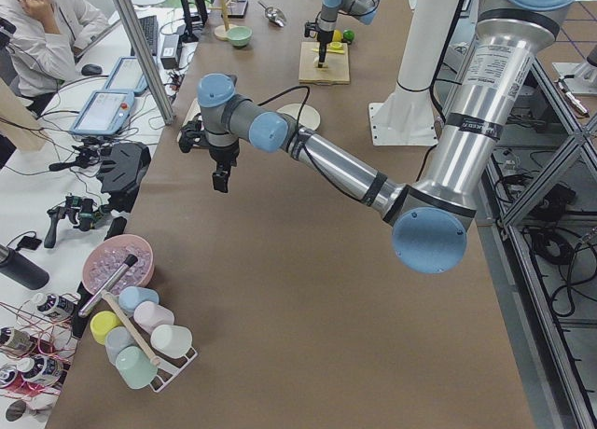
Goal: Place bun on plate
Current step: 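Lower the right gripper and grasp the cream bun on the cutting board, then carry the bun with the right gripper over the white plate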
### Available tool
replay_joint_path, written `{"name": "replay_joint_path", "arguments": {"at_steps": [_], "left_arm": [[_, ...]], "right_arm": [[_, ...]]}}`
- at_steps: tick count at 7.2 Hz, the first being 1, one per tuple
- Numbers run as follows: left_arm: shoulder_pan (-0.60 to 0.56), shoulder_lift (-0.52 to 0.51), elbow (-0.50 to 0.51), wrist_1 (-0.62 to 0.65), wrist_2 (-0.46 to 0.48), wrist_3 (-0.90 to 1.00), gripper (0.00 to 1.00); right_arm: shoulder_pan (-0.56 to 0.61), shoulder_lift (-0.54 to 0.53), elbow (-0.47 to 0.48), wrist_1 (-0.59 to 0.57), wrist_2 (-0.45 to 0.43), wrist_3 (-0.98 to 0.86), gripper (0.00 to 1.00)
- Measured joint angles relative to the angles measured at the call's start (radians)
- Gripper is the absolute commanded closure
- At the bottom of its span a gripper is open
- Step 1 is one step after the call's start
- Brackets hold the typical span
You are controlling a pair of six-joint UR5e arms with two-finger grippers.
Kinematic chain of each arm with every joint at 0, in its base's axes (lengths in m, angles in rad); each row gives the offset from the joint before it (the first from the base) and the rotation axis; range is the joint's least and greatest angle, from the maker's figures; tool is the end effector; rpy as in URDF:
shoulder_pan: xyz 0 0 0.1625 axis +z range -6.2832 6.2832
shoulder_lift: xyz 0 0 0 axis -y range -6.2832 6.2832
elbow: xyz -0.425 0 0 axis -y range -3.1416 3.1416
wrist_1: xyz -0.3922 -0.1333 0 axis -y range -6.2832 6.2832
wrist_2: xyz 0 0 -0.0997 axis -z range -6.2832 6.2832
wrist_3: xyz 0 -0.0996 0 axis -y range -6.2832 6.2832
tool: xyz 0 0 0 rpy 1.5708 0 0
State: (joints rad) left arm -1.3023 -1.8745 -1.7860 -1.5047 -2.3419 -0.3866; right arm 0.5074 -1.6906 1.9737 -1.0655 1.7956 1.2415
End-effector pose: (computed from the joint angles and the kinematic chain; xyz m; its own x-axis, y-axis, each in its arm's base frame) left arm 0.0945 -0.5844 0.3942 0.6554 0.1216 -0.7454 0.0093 0.9856 0.1689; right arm -0.3524 -0.3230 0.4726 0.6916 0.0238 0.7219 -0.1182 0.9897 0.0806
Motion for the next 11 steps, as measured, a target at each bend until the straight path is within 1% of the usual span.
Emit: {"name": "replay_joint_path", "arguments": {"at_steps": [1,3,4,5,7,8,9,10,11], "left_arm": [[0.0,0.002,-0.002,0.0,0.0,0.0,0.02],[-0.001,0.003,-0.002,0.0,-0.002,0.0,0.02],[-0.001,0.003,-0.002,0.0,-0.003,0.0,0.02],[-0.004,0.003,-0.001,0.001,-0.004,0.0,0.02],[-0.008,0.003,0.001,0.003,-0.006,0.0,0.02],[-0.009,0.003,0.003,0.003,-0.007,0.0,0.02],[-0.009,0.003,0.003,0.004,-0.007,0.0,0.02],[-0.009,0.004,0.004,0.005,-0.007,0.0,0.02],[-0.009,0.004,0.006,0.005,-0.007,0.0,0.02]], "right_arm": [[0.0,-0.001,0.002,0.0,-0.001,0.0,0.78],[0.004,0.007,0.006,-0.002,0.004,0.0,0.78],[0.009,0.03,0.01,-0.016,0.009,0.0,0.77],[0.012,0.101,0.01,-0.08,0.009,0.004,0.77],[0.007,0.347,-0.017,-0.322,0.002,0.036,0.77],[-0.002,0.46,-0.057,-0.39,-0.004,0.073,0.76],[-0.019,0.573,-0.127,-0.418,-0.025,0.122,0.71],[-0.04,0.697,-0.231,-0.428,-0.061,0.176,0.41],[-0.056,0.819,-0.348,-0.43,-0.087,0.221,0.03]]}}
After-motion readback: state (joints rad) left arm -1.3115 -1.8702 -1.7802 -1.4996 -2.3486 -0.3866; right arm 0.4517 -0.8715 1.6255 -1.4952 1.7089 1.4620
